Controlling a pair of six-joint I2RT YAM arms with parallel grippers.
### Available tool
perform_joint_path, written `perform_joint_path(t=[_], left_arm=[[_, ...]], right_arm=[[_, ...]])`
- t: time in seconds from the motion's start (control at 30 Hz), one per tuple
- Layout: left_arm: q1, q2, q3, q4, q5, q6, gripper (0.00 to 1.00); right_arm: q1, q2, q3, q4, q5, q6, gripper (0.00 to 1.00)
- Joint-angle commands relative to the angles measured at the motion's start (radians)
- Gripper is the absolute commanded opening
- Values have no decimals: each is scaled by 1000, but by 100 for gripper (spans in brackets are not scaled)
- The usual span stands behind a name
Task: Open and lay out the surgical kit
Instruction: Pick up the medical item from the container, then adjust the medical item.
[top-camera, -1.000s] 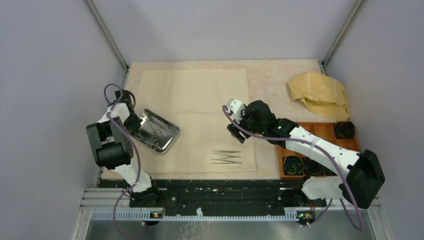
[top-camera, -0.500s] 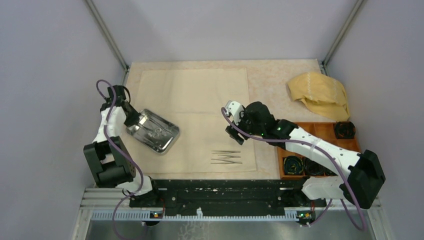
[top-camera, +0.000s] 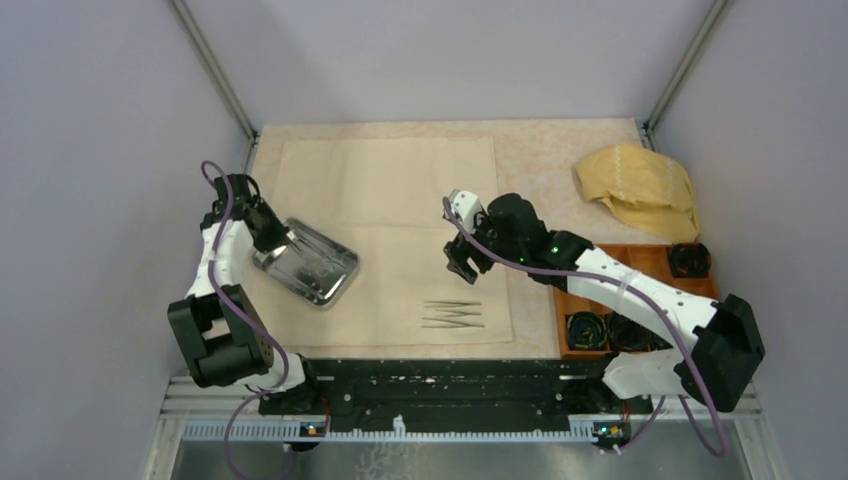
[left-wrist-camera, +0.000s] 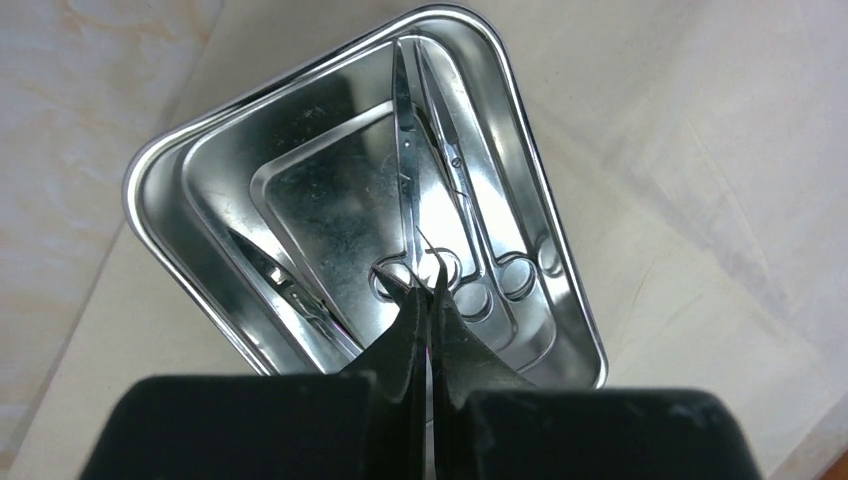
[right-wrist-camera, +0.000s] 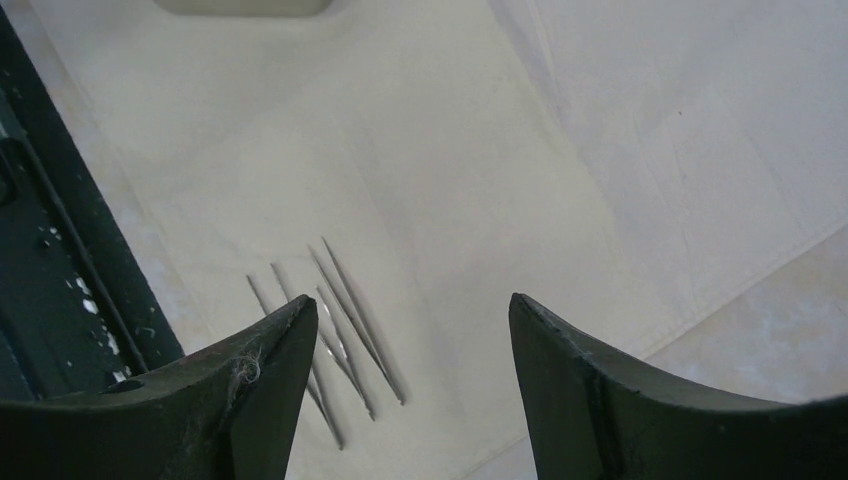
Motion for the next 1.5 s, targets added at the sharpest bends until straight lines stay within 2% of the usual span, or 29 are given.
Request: perform_joint_path(t=[0.0,0.13,0.2,0.33,0.5,0.77,1.0,1.2,1.47], left_arm=[[-16,-84,2,44,-93,74,0],[-58,-98,55,-26,-298,94,0],[-82,-96,58,-43,-356,95,0],[-106,-68,91,-152,-509,1,0],[-107,-62,149,-238,-416,-92,0],[-108,-53,249,-308,-246,-148,0],[-107,-44,206,-301,-82,-245,0],[-108,-20,210,-322,-54,-269,0],[-107,-2,207,-344,-41,-285,0]], right_arm=[[1,56,100,76,-75,112,71],[-2,96,130,76,-124,148,71],[-4,127,152,82,-162,195,71],[-5,182,179,133,-228,289,72],[-13,240,203,219,-293,398,72],[-33,395,243,480,-446,640,72],[-6,637,369,707,-480,807,68],[38,816,506,755,-444,847,63],[77,945,588,822,-462,925,49]])
